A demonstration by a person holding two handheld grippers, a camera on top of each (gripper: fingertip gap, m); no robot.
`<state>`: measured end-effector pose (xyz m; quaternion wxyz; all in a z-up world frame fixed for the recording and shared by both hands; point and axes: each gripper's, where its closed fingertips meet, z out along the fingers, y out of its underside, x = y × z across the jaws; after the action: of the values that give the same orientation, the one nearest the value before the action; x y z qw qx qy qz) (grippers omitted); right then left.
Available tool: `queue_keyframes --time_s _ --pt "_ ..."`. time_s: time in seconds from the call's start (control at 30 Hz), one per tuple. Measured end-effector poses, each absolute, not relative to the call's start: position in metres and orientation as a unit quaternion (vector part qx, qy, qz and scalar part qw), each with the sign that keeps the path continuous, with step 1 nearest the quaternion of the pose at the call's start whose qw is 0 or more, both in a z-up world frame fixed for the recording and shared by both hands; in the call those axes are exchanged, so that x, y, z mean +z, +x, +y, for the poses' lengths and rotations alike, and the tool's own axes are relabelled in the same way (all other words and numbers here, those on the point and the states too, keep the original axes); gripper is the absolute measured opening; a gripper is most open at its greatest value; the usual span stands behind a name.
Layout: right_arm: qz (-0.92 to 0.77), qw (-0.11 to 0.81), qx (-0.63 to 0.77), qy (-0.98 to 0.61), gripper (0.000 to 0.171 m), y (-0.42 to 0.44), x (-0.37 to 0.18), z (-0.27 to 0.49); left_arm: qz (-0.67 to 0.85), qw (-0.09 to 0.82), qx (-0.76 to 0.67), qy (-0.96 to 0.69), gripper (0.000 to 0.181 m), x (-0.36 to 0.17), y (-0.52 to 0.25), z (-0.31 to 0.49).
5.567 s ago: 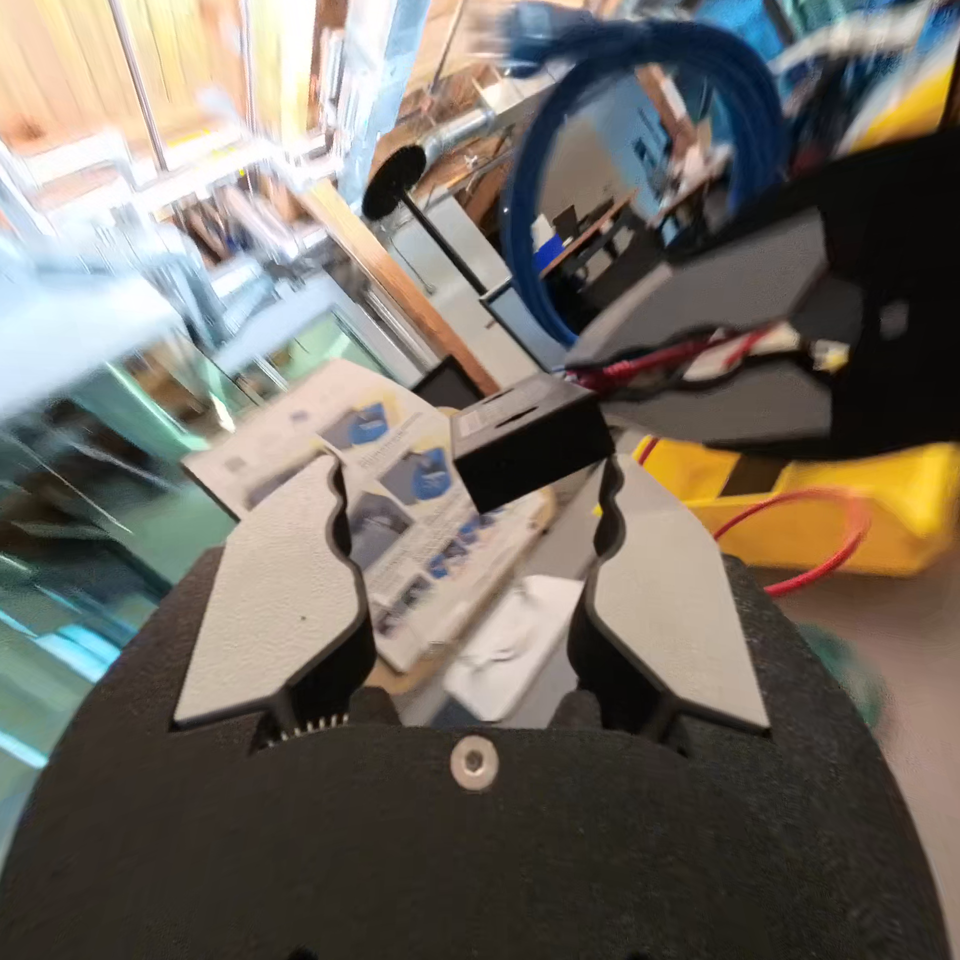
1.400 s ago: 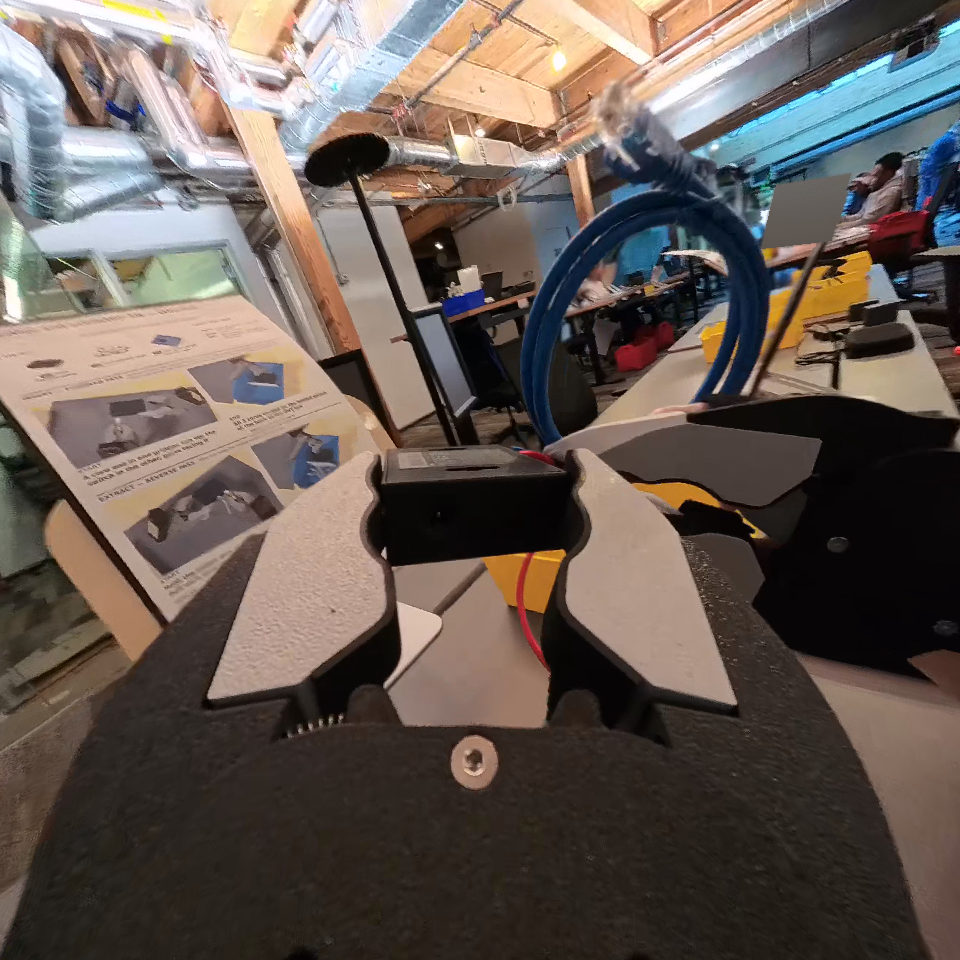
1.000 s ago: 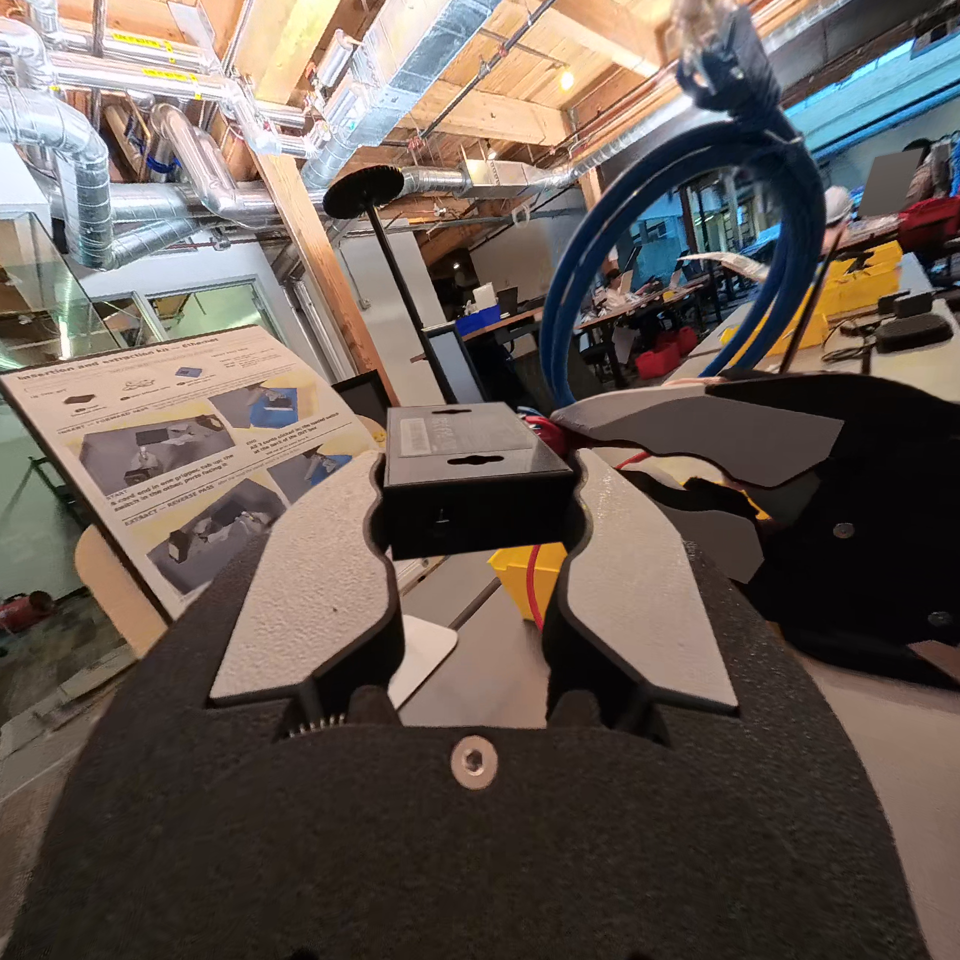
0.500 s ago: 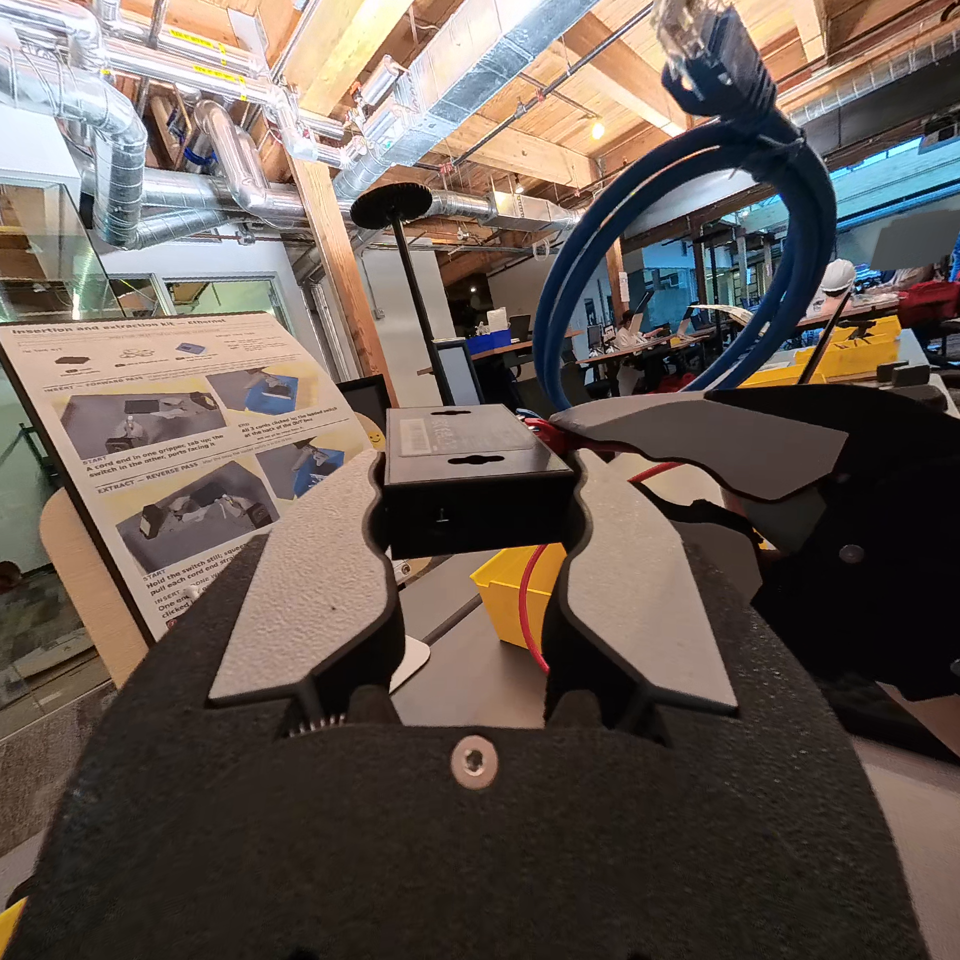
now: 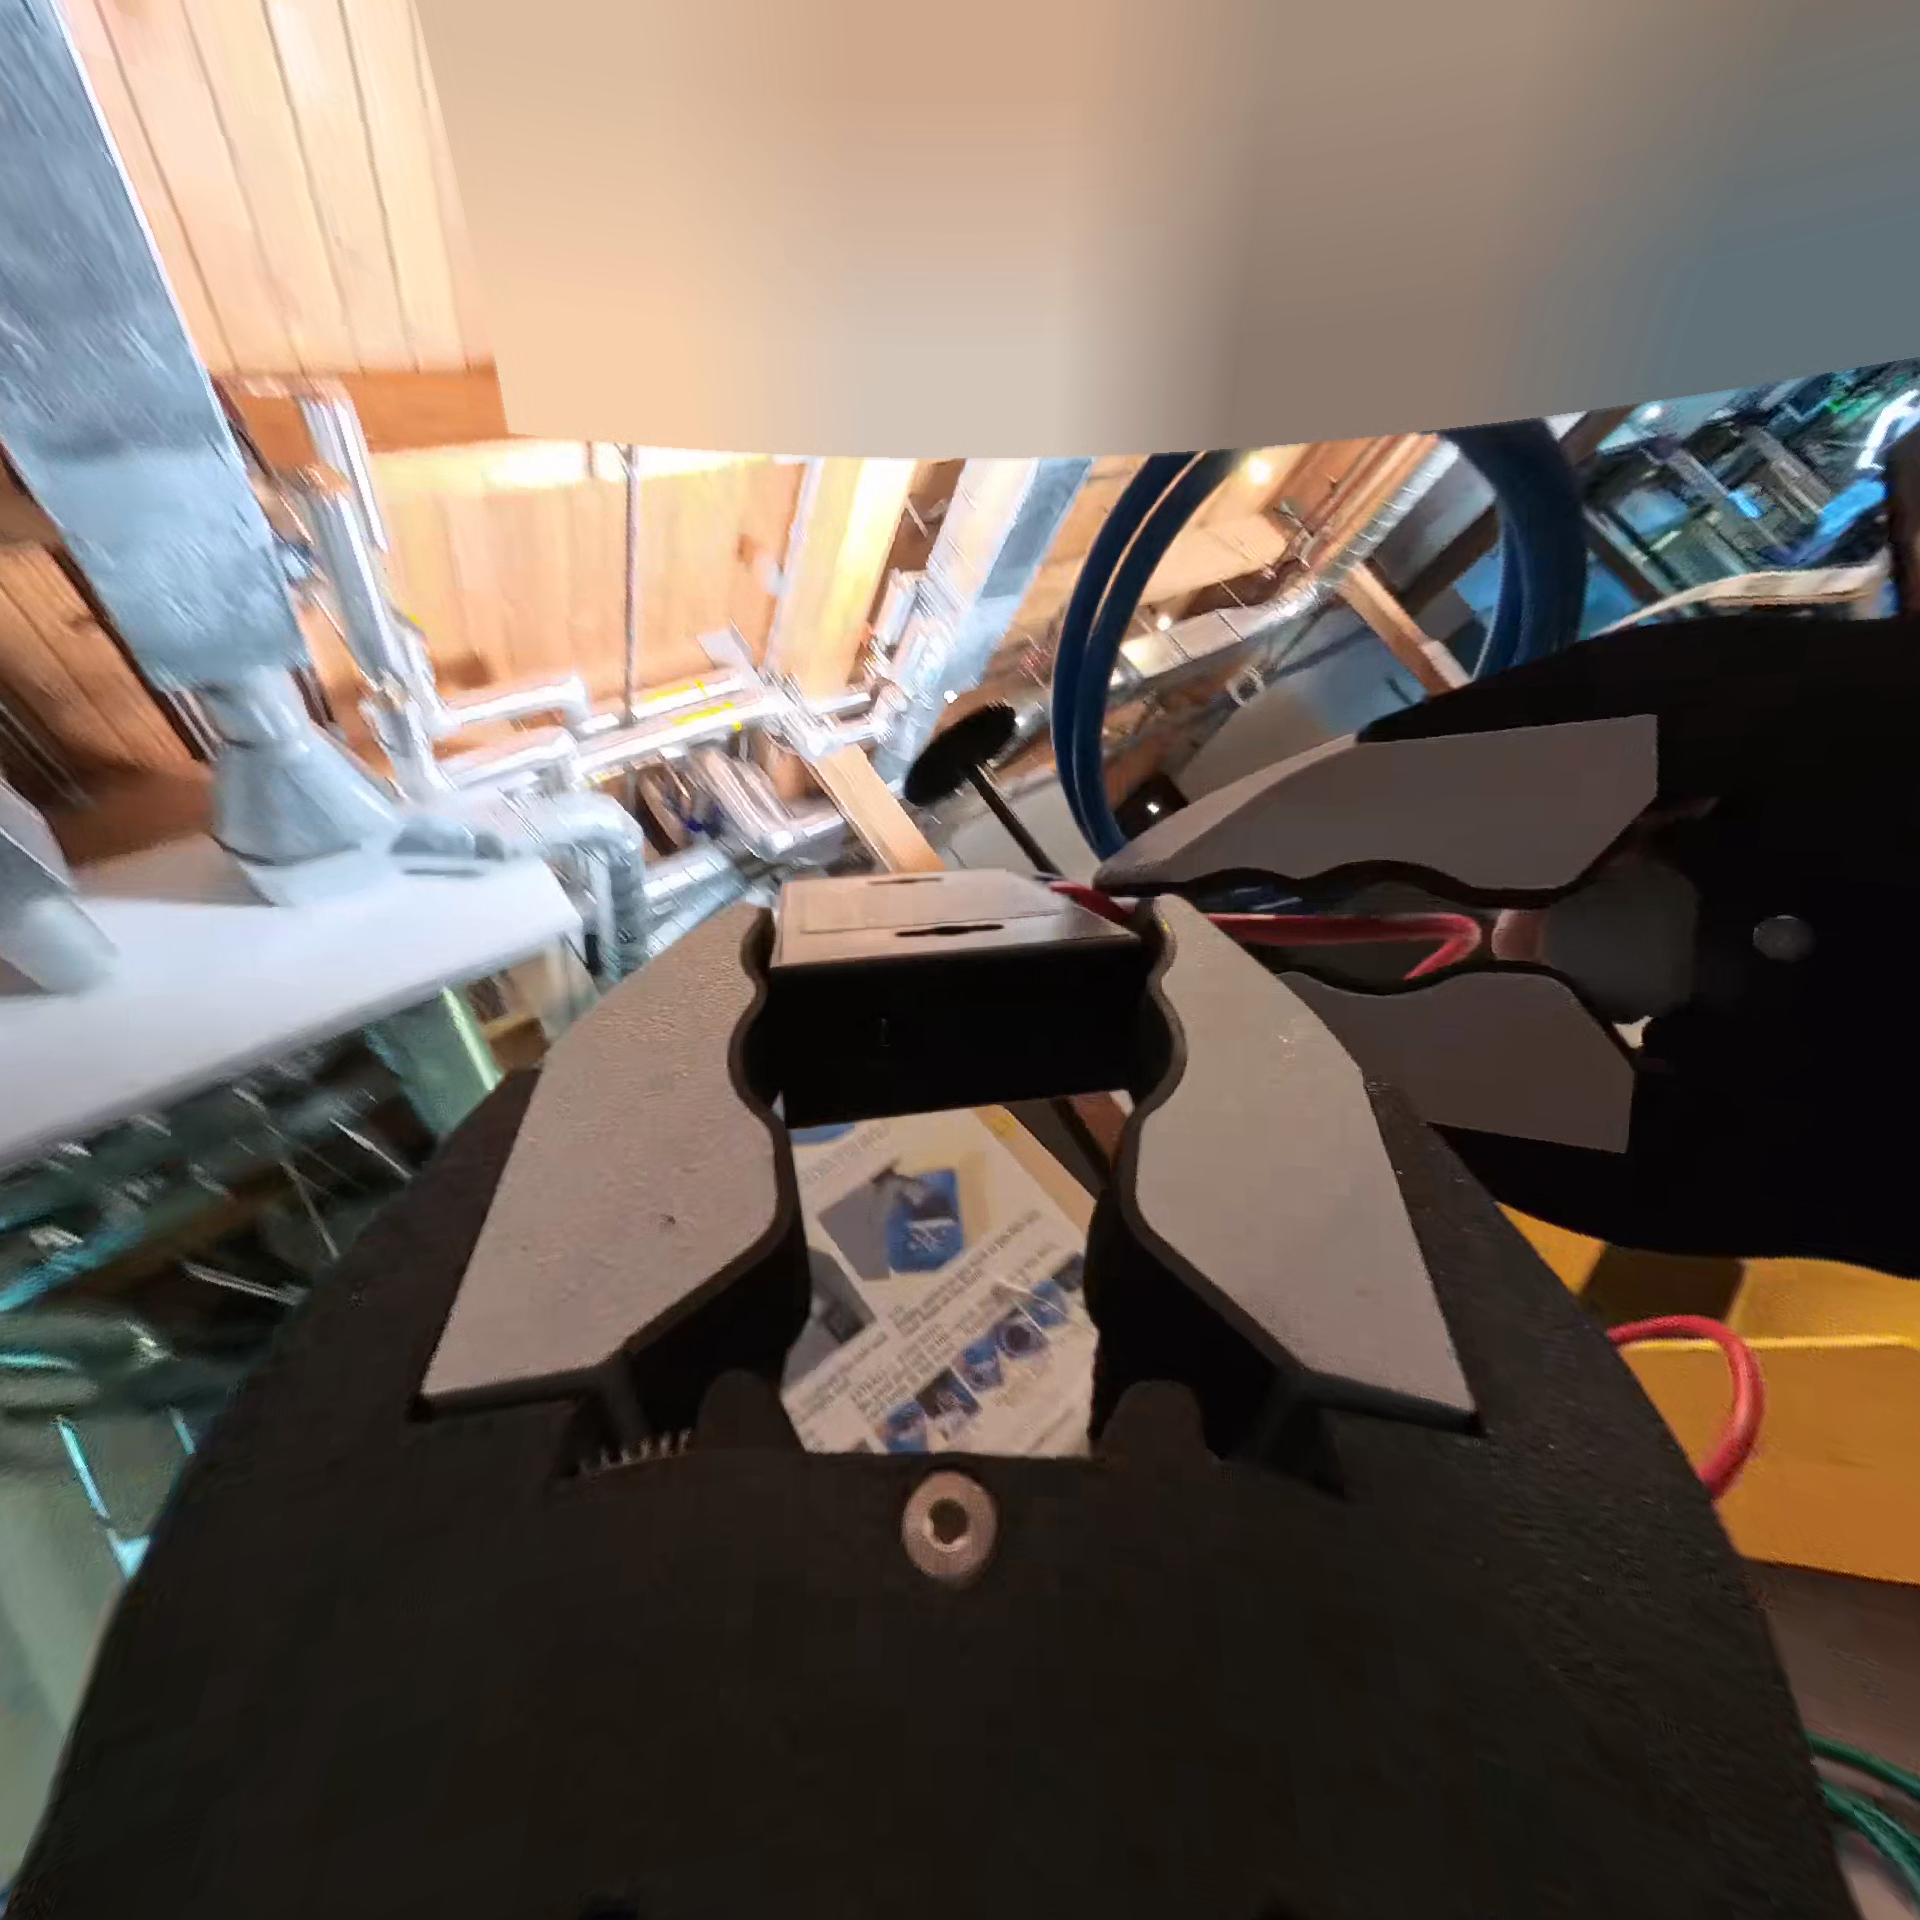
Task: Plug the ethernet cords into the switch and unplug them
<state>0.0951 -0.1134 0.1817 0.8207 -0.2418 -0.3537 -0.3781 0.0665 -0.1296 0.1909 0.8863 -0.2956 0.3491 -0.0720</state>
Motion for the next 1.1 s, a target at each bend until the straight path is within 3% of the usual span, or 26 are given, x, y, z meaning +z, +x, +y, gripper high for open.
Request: queue_keyframes --time_s 0.47,1.1 --pt "-0.349 0.793 -0.480 -0.142 0.011 0.105 0.185 -0.124 0.345 0.855 -0.132 -0.363 0.065 0.188 0.075 -0.128" --pt "-0.401 0.794 -0.425 -0.169 0.009 0.105 0.178 -0.124 0.382 0.804 -0.199 -0.411 0.066 0.177 0.078 -0.118"
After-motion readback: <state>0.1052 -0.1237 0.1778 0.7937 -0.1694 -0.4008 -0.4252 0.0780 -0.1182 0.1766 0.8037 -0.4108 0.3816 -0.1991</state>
